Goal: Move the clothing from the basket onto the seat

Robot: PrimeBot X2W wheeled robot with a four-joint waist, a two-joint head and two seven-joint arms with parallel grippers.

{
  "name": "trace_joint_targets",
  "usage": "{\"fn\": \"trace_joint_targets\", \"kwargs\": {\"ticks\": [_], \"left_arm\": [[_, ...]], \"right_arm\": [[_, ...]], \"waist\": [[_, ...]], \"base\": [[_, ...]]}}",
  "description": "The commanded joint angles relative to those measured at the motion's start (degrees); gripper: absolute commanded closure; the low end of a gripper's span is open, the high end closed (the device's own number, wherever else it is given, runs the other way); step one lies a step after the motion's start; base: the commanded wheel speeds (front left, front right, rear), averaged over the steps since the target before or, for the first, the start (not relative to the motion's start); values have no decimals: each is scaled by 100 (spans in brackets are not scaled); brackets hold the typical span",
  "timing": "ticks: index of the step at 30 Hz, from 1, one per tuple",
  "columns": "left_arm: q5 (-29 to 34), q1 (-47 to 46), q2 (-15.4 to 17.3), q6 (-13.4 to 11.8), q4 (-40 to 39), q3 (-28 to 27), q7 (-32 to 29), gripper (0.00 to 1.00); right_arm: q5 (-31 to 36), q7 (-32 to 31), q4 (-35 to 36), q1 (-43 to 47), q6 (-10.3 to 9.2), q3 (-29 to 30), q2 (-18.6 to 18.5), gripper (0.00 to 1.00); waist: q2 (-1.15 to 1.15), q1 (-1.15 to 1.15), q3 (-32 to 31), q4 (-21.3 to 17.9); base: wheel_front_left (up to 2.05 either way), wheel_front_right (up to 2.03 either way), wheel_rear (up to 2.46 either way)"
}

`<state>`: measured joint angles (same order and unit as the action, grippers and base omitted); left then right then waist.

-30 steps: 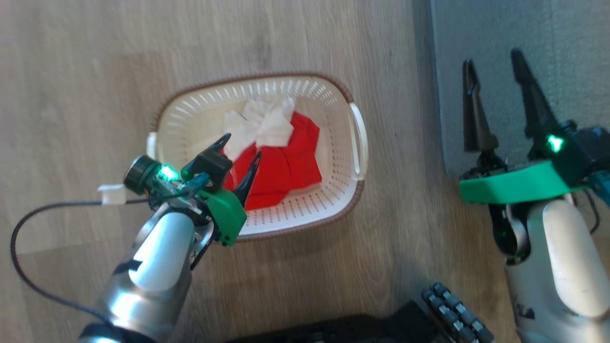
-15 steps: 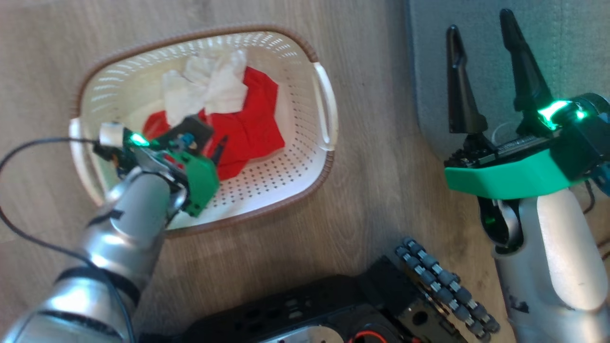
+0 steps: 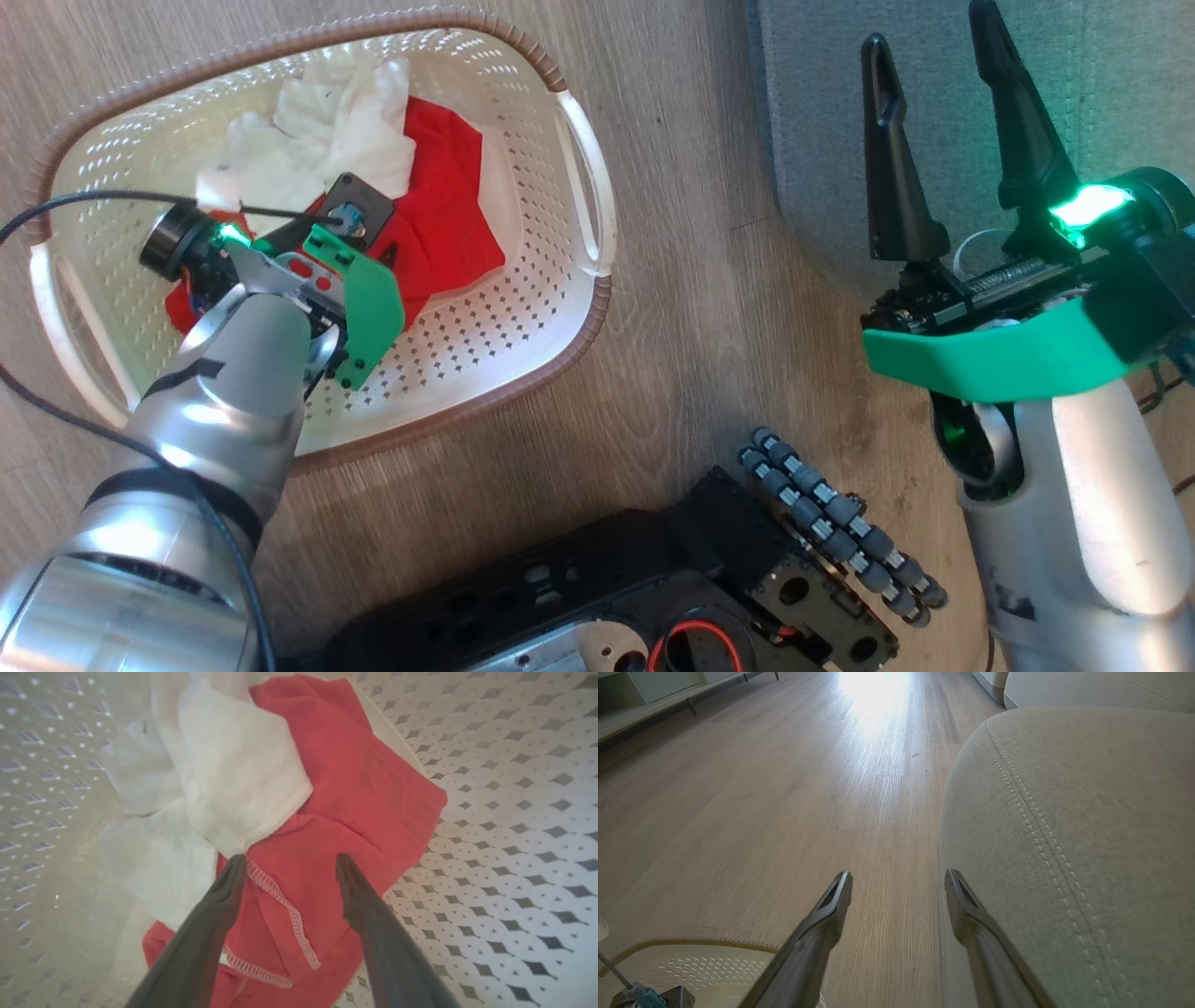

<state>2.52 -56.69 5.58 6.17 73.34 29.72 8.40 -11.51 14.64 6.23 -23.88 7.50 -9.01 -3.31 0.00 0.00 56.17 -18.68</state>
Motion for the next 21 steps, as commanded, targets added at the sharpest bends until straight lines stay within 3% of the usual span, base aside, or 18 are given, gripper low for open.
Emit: {"fn": "trace_joint_targets", "kwargs": {"ticks": [1, 8, 21], "left_arm": [[-4, 27, 3, -100, -2, -56, -109, 0], [121, -56, -60, -446, 46, 143, -749, 0], [70, -62, -126, -468, 60, 329, -1253, 0]], "right_arm": [[23, 36, 239, 329, -1, -92, 43, 0], [263, 36, 509, 552, -1, -156, 43, 0], [377, 36, 846, 753, -1, -187, 43, 0]], "waist": [[0, 0, 33, -1], [0, 0, 129, 23], [0, 0, 238, 61]], "base": [[0, 0, 0], [0, 0, 0], [0, 0, 0]]}}
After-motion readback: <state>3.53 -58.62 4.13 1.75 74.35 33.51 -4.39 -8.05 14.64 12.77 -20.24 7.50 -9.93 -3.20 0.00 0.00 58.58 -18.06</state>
